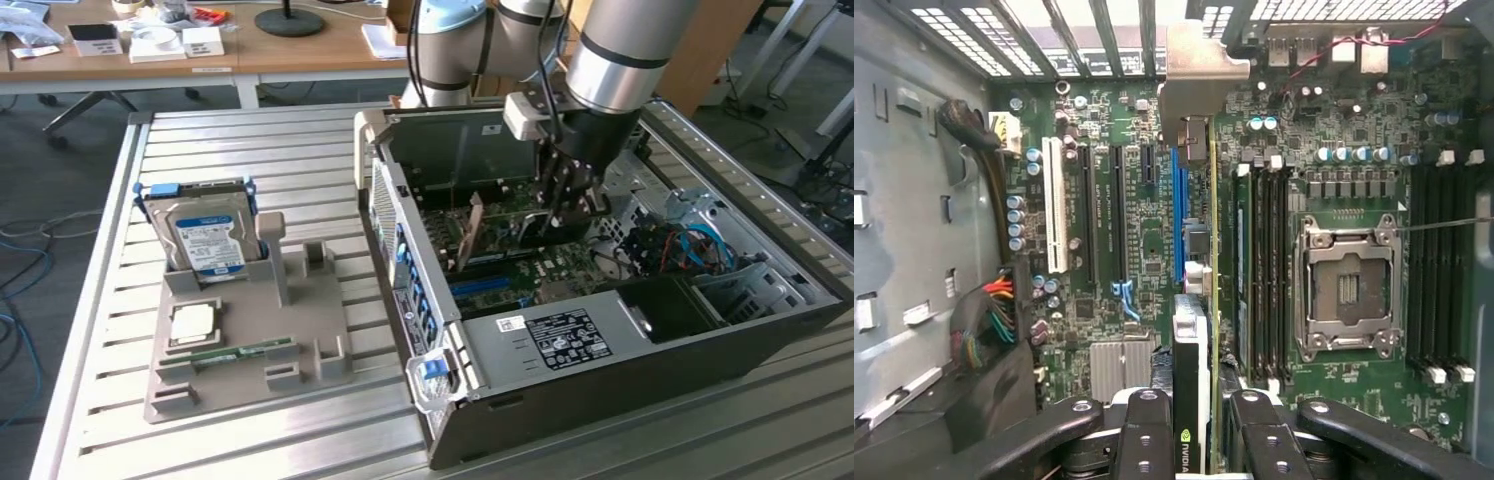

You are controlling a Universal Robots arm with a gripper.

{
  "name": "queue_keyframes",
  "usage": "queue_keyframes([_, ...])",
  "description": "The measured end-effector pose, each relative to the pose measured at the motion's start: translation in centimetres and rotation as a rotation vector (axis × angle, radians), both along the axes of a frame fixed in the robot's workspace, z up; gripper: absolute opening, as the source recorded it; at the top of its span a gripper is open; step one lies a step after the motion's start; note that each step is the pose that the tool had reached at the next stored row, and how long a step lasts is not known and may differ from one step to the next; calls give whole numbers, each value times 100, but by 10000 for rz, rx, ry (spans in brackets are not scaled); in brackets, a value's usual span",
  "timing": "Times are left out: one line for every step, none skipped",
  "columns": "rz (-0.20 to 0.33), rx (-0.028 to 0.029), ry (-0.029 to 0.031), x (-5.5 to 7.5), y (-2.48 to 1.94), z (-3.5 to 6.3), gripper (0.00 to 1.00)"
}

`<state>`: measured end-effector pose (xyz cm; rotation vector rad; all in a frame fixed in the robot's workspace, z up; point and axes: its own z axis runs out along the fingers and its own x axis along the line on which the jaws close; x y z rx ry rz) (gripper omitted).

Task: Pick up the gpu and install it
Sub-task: 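Insert the gpu into the slot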

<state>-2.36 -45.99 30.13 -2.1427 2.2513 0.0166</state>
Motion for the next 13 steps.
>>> queue_keyframes([1, 1, 1, -4, 0, -16, 27])
queue_keyframes([2, 2, 0, -4, 0, -26, 27])
queue_keyframes([3, -1, 1, -4, 0, -27, 27])
queue_keyframes([4, -1, 1, -5, 0, -27, 27])
queue_keyframes([2, -1, 1, -7, -1, -27, 27])
queue_keyframes([2, 1, 1, -11, -9, -28, 27])
queue_keyframes([4, 1, 1, -14, -21, -29, 27])
queue_keyframes([5, -1, 1, -17, -33, -29, 27])
queue_keyframes([7, 0, 1, -21, -43, -31, 27])
queue_keyframes([11, 0, 0, -24, -49, -34, 27])
queue_keyframes([11, 3, -1, -29, -49, -42, 27])
queue_keyframes([11, 2, 0, -39, -50, -51, 27])
queue_keyframes([11, 0, 0, -51, -50, -62, 27])
